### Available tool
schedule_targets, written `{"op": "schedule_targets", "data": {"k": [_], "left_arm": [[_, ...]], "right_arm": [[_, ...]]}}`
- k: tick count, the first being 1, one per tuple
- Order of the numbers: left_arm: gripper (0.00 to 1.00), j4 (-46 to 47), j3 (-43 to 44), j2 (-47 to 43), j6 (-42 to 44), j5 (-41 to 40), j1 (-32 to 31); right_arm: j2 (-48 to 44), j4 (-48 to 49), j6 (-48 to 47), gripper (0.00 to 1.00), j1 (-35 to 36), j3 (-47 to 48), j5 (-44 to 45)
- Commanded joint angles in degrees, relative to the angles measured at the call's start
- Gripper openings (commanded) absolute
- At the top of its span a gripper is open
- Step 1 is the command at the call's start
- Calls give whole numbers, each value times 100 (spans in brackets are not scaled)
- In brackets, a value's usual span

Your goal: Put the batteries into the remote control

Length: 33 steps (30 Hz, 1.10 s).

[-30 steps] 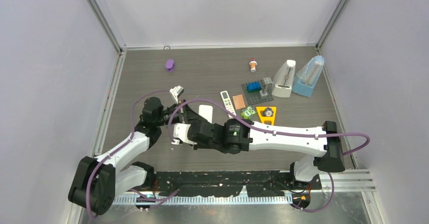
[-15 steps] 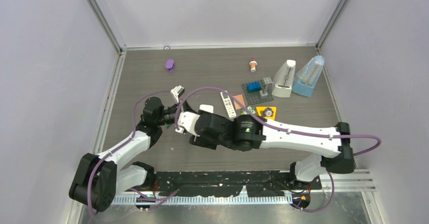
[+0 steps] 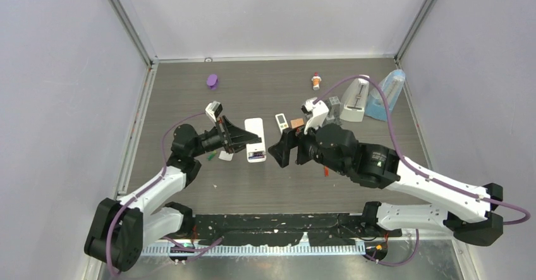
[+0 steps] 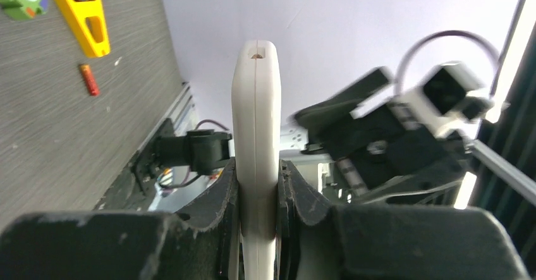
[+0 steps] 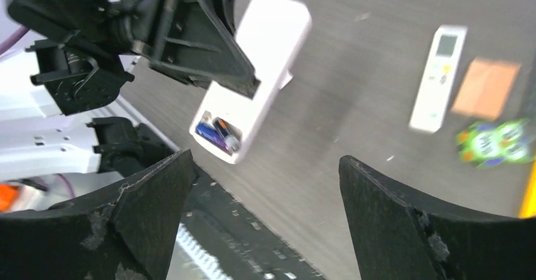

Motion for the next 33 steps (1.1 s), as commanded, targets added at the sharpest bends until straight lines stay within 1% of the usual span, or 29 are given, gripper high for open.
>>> {"op": "schedule_targets", "data": {"k": [1,2,3,5,10,14,17,21,24,26,27,31,33], "left_arm": [[0,476,77,-369,-755,-473,-24],[0,470,63,-432,-847,-527,-27],[0,474,61,-498,-915,-574,-32],[0,433,64,-637,-1004,-649,-42],[0,124,95,-953,-951,-702,-60],[0,-83,51,-1116,-883,-783,-61],[0,-182,48,-1167,-849,-827,-63],[0,-189,85,-1146,-842,-805,-62],[0,-185,112,-1127,-784,-725,-60],[0,-178,92,-1127,-770,-703,-66],[0,-180,90,-1134,-769,-691,-62],[0,-180,118,-1129,-745,-637,-66],[0,-180,140,-1106,-739,-594,-68]], "right_arm": [[-323,1200,2460,91,-69,-968,-125],[-436,1503,2663,91,-70,-1236,-97],[-484,1628,3010,91,-75,-1341,-83],[-601,1948,3392,90,-72,-1588,-19],[-933,2562,3863,86,-75,-2026,223],[-1139,2598,3927,84,-73,-2131,345],[-1168,2748,3851,84,-67,-2144,207],[-926,2807,3618,84,-72,-1909,-119],[-672,2739,3611,83,-71,-1768,-236],[-620,2735,3677,81,-71,-1754,-286],[-603,2736,3727,76,-71,-1760,-287],[-607,2788,3919,63,-71,-1862,-213],[-640,2958,3955,60,-71,-1957,-199]]}}
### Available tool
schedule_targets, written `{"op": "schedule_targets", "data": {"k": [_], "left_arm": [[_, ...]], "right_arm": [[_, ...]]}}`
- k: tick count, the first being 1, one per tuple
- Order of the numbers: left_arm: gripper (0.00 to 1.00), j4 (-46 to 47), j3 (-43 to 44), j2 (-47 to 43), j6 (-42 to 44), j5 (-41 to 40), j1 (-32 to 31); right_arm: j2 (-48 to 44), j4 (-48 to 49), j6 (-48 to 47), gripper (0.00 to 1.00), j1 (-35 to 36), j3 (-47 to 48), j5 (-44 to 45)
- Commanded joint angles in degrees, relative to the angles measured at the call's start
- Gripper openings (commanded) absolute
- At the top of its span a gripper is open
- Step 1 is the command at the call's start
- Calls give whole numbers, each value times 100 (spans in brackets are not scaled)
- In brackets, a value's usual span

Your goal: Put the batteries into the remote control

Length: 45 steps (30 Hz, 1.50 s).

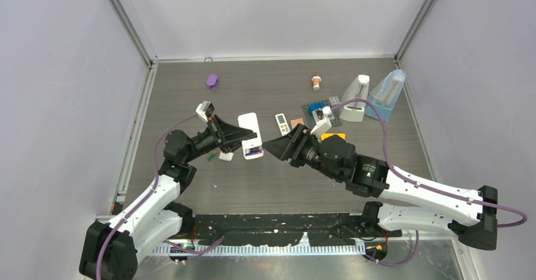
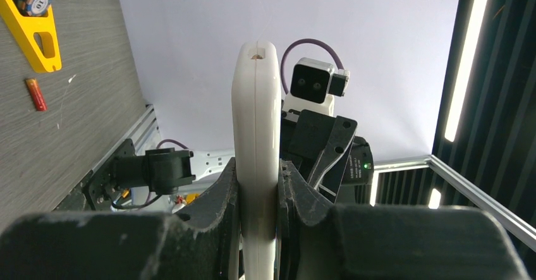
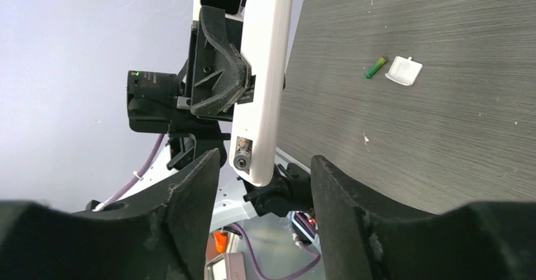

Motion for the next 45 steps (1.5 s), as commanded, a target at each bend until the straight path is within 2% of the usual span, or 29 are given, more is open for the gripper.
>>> {"op": "schedule_targets", "data": {"k": [1,15,45], "left_arm": [[0,184,143,-23,121,131,-13],[0,192,135,-36,105,135,-21],[0,235,141,-211,-121,-48,-21]], "right_arm": [[-99,466,209,58,-1,35,74],[97,506,216,43,-3,-16,-52],[802,495,260,36,87,75,-318]]}}
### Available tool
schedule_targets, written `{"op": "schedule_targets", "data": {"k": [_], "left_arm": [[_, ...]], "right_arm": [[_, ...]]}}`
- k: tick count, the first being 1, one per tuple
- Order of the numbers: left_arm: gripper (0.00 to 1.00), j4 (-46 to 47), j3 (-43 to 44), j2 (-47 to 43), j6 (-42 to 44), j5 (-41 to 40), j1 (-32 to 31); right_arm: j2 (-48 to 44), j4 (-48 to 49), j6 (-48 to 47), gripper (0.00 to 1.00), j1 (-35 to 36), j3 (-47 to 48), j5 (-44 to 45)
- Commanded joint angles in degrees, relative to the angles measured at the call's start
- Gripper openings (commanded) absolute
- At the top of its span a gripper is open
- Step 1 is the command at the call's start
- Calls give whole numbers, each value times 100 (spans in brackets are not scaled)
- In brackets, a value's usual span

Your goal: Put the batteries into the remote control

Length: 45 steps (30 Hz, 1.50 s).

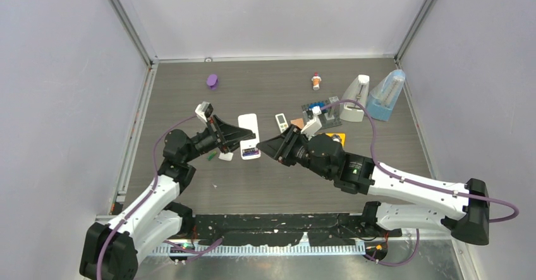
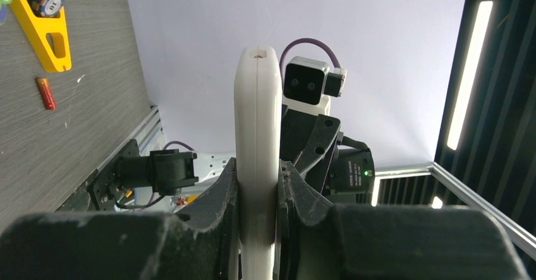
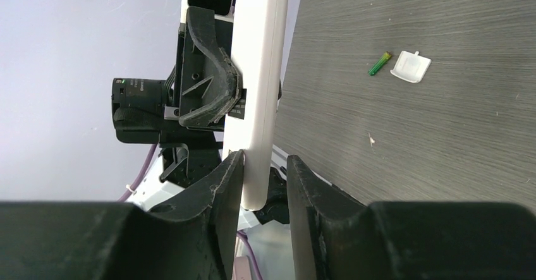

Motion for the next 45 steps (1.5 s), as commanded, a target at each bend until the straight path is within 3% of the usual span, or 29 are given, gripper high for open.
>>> {"op": "schedule_targets", "data": {"k": [1,6,13,18,20,23,25,27,34,41,45], "left_arm": [[0,375,138,-189,-143,-93,-54],[0,409,95,-218,-300,-173,-54],[0,533,-45,-284,-707,-445,-53],[0,357,69,-292,-460,-374,-45],[0,200,100,-337,-273,-339,-45],[0,-429,243,-490,397,-296,-36],[0,-1041,384,-650,902,-306,-36],[0,-1533,505,-833,1302,-353,-28],[0,-2174,649,-1145,1680,-401,8],[0,-2565,712,-1467,1750,-415,8],[0,-2564,753,-1571,1661,-306,8]], "right_arm": [[303,3,-3,36,119,117,-199],[425,-237,-234,34,212,282,8],[643,-1114,-1240,33,586,748,1025],[665,-1305,-1550,32,668,1009,1273],[575,-1326,-1611,41,669,1087,1334],[372,-1345,-1527,72,669,1126,1410],[195,-1275,-1441,84,661,1101,1397],[-42,-1125,-1340,90,642,1018,1305],[-156,-546,-1276,93,561,865,587],[677,-1395,-1938,93,562,1783,165],[809,-649,-1962,93,547,1554,-383]]}}
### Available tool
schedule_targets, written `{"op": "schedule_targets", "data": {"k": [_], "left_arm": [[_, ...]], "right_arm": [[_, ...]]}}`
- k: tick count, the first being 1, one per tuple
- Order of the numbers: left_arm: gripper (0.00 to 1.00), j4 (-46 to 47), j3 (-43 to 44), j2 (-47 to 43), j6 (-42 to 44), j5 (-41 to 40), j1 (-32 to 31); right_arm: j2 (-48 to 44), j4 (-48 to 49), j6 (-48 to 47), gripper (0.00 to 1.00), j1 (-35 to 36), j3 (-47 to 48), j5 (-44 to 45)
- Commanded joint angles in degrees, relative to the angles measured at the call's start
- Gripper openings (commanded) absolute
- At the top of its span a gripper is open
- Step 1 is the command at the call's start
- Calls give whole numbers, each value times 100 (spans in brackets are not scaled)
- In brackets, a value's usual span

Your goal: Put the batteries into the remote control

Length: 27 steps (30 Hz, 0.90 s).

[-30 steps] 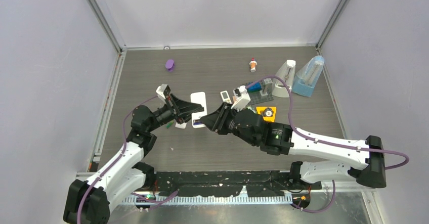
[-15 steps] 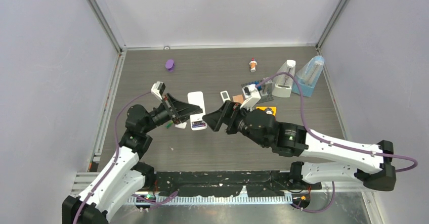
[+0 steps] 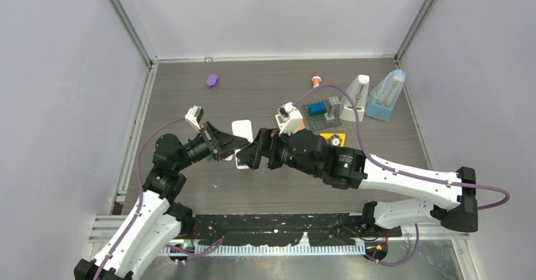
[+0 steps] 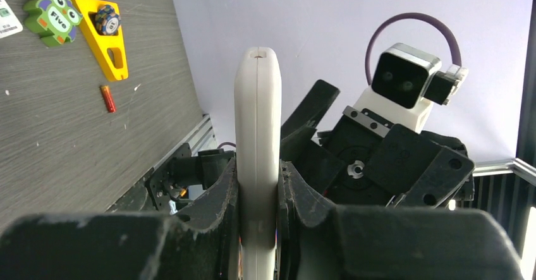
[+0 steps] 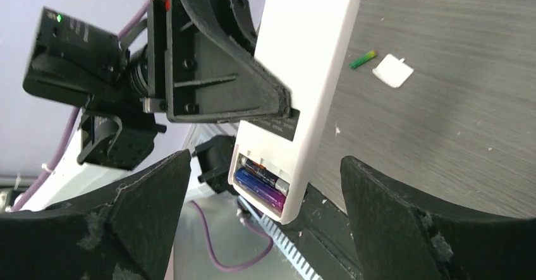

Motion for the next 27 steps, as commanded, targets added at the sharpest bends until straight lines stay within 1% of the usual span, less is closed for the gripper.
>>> {"op": "schedule_targets", "data": {"k": [1,4,7,9,10,12,14,17,19,21,22,23,24,25,27], "left_arm": [[0,92,312,-174,-33,111,33],[0,415,251,-240,-505,206,47],[0,589,299,-293,-797,218,52],[0,641,314,-329,-916,191,52],[0,662,322,-345,-957,178,52],[0,767,331,-345,-1067,175,52],[0,927,320,-327,-1179,201,52],[1,1037,375,-325,-1212,270,63],[3,1033,418,-348,-1162,350,92],[5,935,444,-389,-1078,358,104],[6,913,444,-407,-1049,372,104],[7,912,444,-404,-1035,395,111],[7,921,448,-407,-1033,417,121],[9,948,459,-412,-1022,435,122],[19,942,514,-415,-940,485,139]], "right_arm": [[21,764,-237,93,-75,-132,-907],[29,1698,-159,90,-214,-400,-1635],[-64,2279,-112,85,-289,-618,-2175],[-44,2496,-63,80,-313,-617,-2411],[-20,2533,-8,74,-328,-596,-2478],[64,2668,155,65,-355,-586,-2653],[147,2914,346,59,-386,-663,-2833],[191,3306,573,54,-412,-870,-2972],[203,3557,717,50,-488,-955,-3113],[198,3741,812,39,-572,-996,-3201],[202,3762,828,35,-583,-1000,-3278],[208,3770,856,28,-609,-999,-3312],[224,3767,880,24,-619,-998,-3392],[232,3772,915,17,-637,-1003,-3425],[238,3765,953,10,-664,-1025,-3513]]}}
